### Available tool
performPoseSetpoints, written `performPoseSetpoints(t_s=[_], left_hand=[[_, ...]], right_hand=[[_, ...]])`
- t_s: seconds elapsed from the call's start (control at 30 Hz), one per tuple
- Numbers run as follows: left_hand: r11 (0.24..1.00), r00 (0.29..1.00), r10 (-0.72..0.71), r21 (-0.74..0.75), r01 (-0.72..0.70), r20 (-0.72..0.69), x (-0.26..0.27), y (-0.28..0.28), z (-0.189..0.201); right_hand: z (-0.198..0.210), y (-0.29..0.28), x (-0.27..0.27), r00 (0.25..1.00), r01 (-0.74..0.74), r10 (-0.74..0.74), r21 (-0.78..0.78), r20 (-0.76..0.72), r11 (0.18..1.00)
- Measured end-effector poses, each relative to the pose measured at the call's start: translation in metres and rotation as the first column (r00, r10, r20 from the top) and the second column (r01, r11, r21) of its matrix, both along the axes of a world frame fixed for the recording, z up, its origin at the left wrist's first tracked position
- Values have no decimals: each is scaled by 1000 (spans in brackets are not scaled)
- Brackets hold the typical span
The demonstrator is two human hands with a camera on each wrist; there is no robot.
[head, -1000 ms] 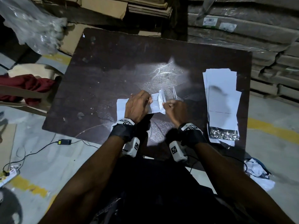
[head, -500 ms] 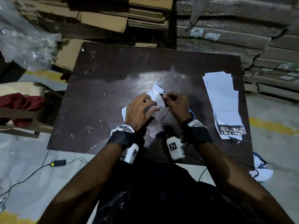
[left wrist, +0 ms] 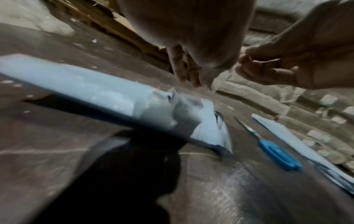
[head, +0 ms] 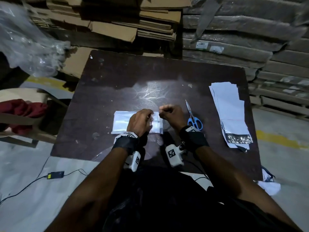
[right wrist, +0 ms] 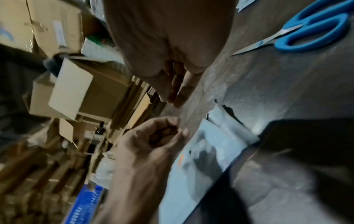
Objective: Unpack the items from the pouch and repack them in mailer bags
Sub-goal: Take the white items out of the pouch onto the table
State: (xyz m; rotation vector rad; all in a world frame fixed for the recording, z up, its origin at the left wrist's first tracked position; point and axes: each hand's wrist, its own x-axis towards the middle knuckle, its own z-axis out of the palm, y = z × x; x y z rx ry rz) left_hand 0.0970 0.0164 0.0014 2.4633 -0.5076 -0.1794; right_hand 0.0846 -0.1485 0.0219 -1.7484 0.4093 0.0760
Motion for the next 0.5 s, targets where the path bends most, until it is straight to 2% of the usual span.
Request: performPoseSetpoints(t_s=[0.13, 0.3, 0.4, 0.5], left_hand=[[984, 996, 53, 171, -41, -68, 2, 13, -14], [933, 988, -116, 329, 144, -105, -2, 9, -23], [931, 988, -127, 333, 149, -85, -2, 3, -26], [953, 991, -124, 271, 134, -54, 2, 2, -29]], right_hand=[[-34, -23, -3, 992, -115, 104, -167, -73, 979], [-44, -34, -19, 948, -278, 213, -284, -238, 918], [-46, -34, -25, 910, -362, 257, -321, -326, 875], [-60, -29, -27, 913, -320, 210, -293, -351, 901]])
